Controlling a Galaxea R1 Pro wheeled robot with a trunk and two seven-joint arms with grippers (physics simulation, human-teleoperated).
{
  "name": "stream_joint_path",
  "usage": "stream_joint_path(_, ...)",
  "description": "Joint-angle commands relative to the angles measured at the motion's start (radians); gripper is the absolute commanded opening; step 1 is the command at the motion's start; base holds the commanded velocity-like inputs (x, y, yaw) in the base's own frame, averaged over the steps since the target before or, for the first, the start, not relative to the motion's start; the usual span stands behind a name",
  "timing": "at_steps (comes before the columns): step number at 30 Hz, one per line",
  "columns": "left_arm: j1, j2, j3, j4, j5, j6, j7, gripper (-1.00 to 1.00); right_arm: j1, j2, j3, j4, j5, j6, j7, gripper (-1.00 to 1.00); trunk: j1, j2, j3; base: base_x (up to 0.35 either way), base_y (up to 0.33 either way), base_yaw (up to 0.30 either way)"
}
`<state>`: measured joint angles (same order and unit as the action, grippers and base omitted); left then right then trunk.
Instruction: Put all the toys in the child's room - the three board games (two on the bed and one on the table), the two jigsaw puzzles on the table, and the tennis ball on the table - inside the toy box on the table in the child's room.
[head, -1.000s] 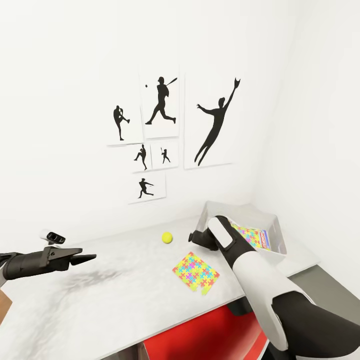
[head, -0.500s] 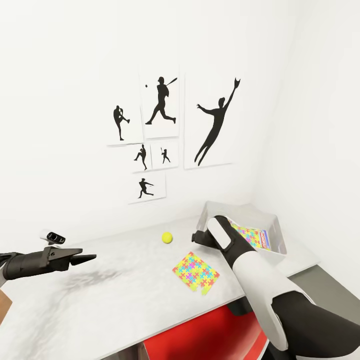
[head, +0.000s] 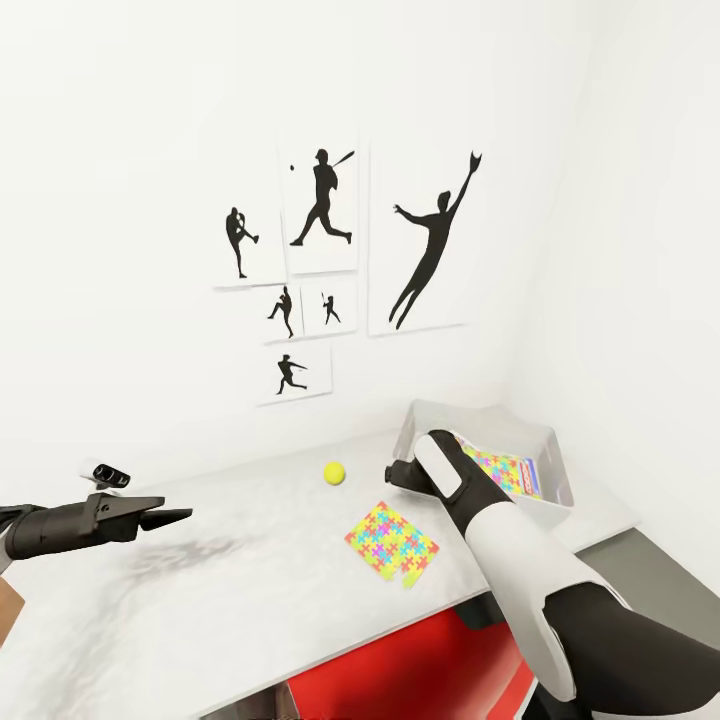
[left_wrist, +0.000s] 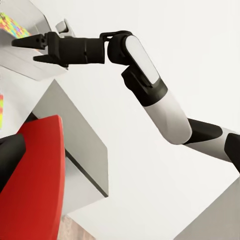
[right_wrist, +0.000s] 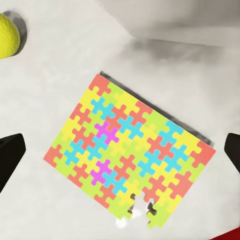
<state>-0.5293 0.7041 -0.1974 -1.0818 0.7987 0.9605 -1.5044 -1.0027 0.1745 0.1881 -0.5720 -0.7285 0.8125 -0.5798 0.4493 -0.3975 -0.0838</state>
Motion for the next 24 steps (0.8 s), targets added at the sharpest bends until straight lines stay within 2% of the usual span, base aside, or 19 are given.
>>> stream_joint_path(1, -0.002, 0.001, -0.004, 0.000, 0.004, 0.011, -0.003, 1.00, -0.001, 0.000, 0.002, -0.001, -0.008, 0.001, -0.009, 1.00, 0.001, -0.003, -0.004, 0.000, 0.000, 0.043)
stream_joint_path(3, -0.002, 0.001, -0.004, 0.000, 0.004, 0.011, -0.003, 1.00, -0.001, 0.000, 0.002, -0.001, -0.009, 0.001, -0.008, 1.00, 0.001, -0.003, -0.007, 0.000, 0.000, 0.051)
stream_joint_path(7, -0.002, 0.002, -0.004, 0.000, 0.004, 0.010, -0.004, 1.00, -0.001, -0.017, 0.001, -0.002, -0.009, 0.002, 0.013, 1.00, 0.001, -0.003, -0.013, 0.000, 0.000, 0.063)
stream_joint_path(13, -0.002, 0.002, -0.004, 0.000, 0.008, 0.010, -0.005, 1.00, -0.001, -0.028, 0.002, -0.002, -0.007, -0.003, 0.100, 1.00, 0.001, -0.003, -0.023, 0.000, 0.000, 0.069)
stream_joint_path(24, -0.008, -0.011, 0.000, -0.002, 0.011, 0.037, -0.009, 1.00, -0.001, -0.049, 0.004, 0.000, -0.006, -0.006, 0.118, 1.00, 0.001, -0.003, -0.041, 0.000, 0.000, 0.070)
